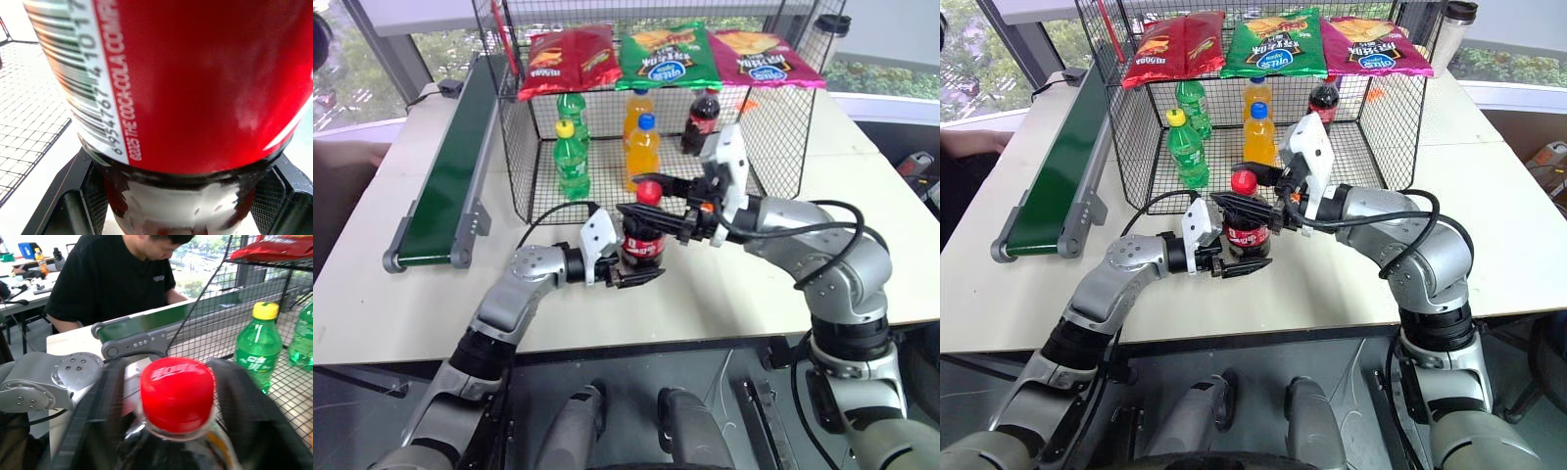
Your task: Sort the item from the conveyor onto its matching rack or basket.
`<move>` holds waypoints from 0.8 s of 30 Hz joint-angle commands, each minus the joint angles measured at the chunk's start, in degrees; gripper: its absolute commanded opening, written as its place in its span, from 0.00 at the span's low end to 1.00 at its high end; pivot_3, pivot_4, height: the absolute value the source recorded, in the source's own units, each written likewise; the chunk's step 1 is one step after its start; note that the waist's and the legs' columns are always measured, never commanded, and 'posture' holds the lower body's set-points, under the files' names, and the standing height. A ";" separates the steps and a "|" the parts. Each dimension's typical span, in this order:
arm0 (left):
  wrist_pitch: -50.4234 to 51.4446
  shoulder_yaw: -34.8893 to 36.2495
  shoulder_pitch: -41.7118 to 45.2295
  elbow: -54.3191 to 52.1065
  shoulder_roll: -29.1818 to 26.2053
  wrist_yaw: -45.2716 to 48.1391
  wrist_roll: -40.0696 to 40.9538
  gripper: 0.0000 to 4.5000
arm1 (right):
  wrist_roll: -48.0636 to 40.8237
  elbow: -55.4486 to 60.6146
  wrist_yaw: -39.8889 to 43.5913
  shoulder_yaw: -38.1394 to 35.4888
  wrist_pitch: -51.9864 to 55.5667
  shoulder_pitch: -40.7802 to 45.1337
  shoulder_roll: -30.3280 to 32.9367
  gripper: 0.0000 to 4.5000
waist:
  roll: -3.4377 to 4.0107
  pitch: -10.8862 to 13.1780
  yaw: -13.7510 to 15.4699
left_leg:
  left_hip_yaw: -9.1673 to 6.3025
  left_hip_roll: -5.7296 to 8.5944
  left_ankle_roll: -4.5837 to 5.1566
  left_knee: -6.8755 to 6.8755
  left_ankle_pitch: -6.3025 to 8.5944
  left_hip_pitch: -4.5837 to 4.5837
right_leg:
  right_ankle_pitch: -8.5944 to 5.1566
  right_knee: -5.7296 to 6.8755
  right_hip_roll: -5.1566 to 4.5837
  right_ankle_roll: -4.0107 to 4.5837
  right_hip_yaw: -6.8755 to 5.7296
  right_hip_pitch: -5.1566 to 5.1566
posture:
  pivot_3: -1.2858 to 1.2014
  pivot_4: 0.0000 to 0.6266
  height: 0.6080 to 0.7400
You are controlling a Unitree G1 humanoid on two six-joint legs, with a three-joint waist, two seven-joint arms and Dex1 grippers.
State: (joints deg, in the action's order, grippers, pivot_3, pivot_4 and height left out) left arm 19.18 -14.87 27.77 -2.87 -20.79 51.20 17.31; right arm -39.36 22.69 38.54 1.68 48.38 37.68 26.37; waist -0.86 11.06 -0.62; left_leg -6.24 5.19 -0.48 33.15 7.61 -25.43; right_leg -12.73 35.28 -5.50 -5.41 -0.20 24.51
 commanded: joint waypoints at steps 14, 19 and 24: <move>1.29 4.17 2.80 -1.52 2.17 -3.32 1.67 1.00 | 0.56 1.19 -1.15 -0.69 -0.59 0.44 0.27 0.26 | 0.00 0.00 -0.01 | -0.01 0.00 0.01 0.05 -0.01 0.01 | 0.00 0.06 0.04 -0.01 -0.02 -0.01 | 0.52 0.24 0.98; 3.62 5.43 1.41 -4.00 0.72 -4.72 1.71 1.00 | 1.10 0.02 -3.59 -2.19 -0.89 1.79 -0.16 0.26 | 0.00 0.00 -0.08 | -0.01 0.00 0.01 0.05 -0.01 0.01 | 0.02 0.08 0.08 -0.04 -0.02 -0.01 | 0.52 0.24 0.98; 7.15 9.68 -2.68 -8.94 -1.93 -7.44 3.41 1.00 | 3.43 -6.72 -9.52 -6.31 -2.44 6.27 -0.67 0.26 | 0.00 0.00 -0.15 | -0.02 0.00 0.01 0.05 -0.01 0.04 | 0.01 0.11 0.08 -0.01 -0.01 -0.01 | 0.52 0.24 0.98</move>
State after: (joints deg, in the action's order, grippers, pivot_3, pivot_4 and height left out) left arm 25.32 -8.34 25.99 -8.34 -21.94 45.04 19.41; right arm -36.97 17.46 31.76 0.43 48.32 40.07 25.76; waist -0.85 11.06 -0.77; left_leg -6.25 5.19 -0.47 33.21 7.60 -25.39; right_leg -12.72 35.40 -5.41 -5.42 -0.20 24.51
